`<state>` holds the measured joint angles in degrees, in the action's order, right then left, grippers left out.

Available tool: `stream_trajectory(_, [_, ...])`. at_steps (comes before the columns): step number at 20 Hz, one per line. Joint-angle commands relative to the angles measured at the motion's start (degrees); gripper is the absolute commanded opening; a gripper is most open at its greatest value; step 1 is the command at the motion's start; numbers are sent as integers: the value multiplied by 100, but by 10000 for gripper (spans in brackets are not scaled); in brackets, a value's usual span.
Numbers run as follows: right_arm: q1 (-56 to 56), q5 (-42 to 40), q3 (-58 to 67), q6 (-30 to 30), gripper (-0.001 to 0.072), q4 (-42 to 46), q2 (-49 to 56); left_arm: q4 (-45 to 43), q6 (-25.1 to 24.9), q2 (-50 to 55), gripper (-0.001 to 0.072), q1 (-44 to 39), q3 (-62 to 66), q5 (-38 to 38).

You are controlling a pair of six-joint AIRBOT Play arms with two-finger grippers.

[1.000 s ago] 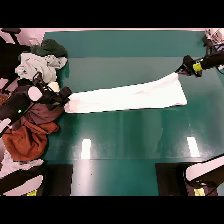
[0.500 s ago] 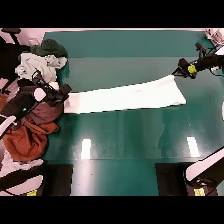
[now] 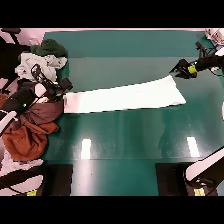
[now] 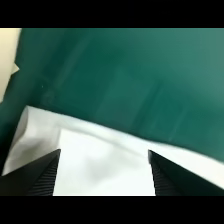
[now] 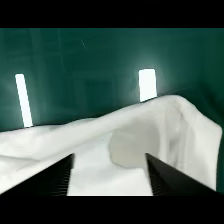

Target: Fold the shirts.

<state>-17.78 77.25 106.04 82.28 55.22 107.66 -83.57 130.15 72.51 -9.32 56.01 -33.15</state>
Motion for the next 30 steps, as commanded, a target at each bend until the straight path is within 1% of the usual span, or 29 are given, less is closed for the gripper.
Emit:
stream_trajectory(1, [-238,472,-31,-251,673,20,-17,24,-1010,4,601,-28,546,-1154])
stream_trajectory(2, [-330,481,-116,-295,682,9,-42,70,-1379,4,418,-59,688,-1408])
stream_trajectory(3, [-444,514,-210,-369,687,-31,-44,214,-1827,7,357,-105,828,-1565])
stream_trajectory(4, [-525,566,-337,-461,702,-28,-46,387,-2116,22,357,-125,957,-1676])
stream_trajectory(5, [-590,590,-490,-564,703,-66,-46,551,-2275,55,357,-153,1104,-1757])
stream_trajectory(7, [-697,592,-872,-916,707,-321,-39,785,-2409,155,356,-192,1331,-1784])
stream_trajectory(11, [-713,293,-1473,-1521,708,-317,-39,1281,-2793,610,355,-208,1742,-1954])
stream_trajectory(14, [-673,-127,-1827,-1790,715,-339,-39,1355,-3049,1034,355,-389,2017,-2184])
stream_trajectory(15, [-638,-197,-1926,-1884,715,-470,-37,1357,-3134,1161,355,-476,2103,-2194])
stream_trajectory(18, [-457,-498,-2304,-2151,714,-1222,-39,1355,-3305,1582,347,-800,2411,-2129])
stream_trajectory(20, [-205,-557,-2413,-2149,689,-1082,-39,1357,-3322,1943,348,-968,2695,-2155])
stream_trajectory(21, [-92,-525,-2426,-2146,579,-940,-39,1360,-3333,2114,348,-1038,2828,-2168])
stream_trajectory(22, [0,-466,-2424,-2144,365,-837,-39,1360,-3381,2280,348,-1108,2966,-2205])
stream_trajectory(23, [50,-393,-2424,-2144,211,-863,-57,1362,-3462,2406,348,-1176,3064,-2210])
stream_trajectory(24, [101,-350,-2424,-2144,75,-866,-105,1351,-3484,2500,347,-1246,3134,-2186])
stream_trajectory(25, [131,-341,-2424,-2142,24,-859,-208,1357,-3484,2562,347,-1285,3156,-2144])
stream_trajectory(27, [153,-356,-2424,-2017,22,-863,-492,1338,-3491,2632,346,-1320,3150,-2085])
stream_trajectory(28, [155,-343,-2424,-1821,22,-868,-678,1364,-3488,2673,325,-1340,3154,-2087])
stream_trajectory(29, [164,-308,-2424,-1631,21,-868,-866,1392,-3582,2710,149,-1368,3154,-2079])
stream_trajectory(30, [170,-240,-2424,-1445,21,-872,-1071,1508,-3709,2765,132,-1429,3154,-2024])
